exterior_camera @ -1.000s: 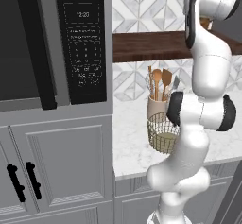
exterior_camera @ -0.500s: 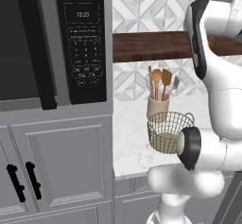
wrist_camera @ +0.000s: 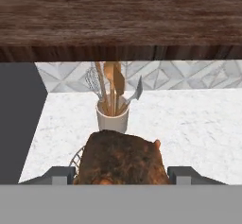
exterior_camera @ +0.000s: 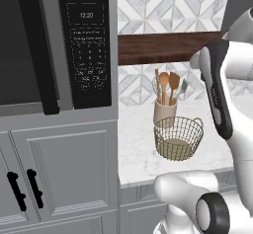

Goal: Open the cabinet, pick up the bread from the cabinet and place it in the basket. Then move the basket to the dining counter.

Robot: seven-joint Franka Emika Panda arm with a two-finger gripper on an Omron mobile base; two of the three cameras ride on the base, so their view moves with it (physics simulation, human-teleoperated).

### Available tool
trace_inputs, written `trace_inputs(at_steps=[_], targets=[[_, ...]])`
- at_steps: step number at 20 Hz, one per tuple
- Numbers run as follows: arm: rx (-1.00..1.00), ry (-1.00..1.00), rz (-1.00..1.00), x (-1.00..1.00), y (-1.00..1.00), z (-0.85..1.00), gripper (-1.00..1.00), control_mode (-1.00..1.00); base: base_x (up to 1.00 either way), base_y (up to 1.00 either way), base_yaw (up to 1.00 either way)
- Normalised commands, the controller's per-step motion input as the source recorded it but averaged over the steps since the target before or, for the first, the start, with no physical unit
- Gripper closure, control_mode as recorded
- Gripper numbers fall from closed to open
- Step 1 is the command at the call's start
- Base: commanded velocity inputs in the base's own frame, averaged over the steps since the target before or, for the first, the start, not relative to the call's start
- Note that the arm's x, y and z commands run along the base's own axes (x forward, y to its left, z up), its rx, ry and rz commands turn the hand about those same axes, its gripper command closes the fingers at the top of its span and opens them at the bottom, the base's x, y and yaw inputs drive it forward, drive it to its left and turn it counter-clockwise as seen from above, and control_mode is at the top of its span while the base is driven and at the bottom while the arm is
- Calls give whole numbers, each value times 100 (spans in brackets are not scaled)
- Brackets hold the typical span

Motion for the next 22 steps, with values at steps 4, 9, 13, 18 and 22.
trace_inputs(at_steps=[4, 9, 13, 18, 22], targets=[[0, 21, 14, -16, 18, -81, 100, -100, 0, 0, 0], [0, 19, 10, 1, 13, -60, 100, -100, 0, 0, 0], [0, 30, 9, 26, 3, -83, 100, -100, 0, 0, 0], [0, 24, 4, 40, 0, -88, 100, -100, 0, 0, 0], [0, 16, 2, 45, -1, -80, 100, -100, 0, 0, 0]])
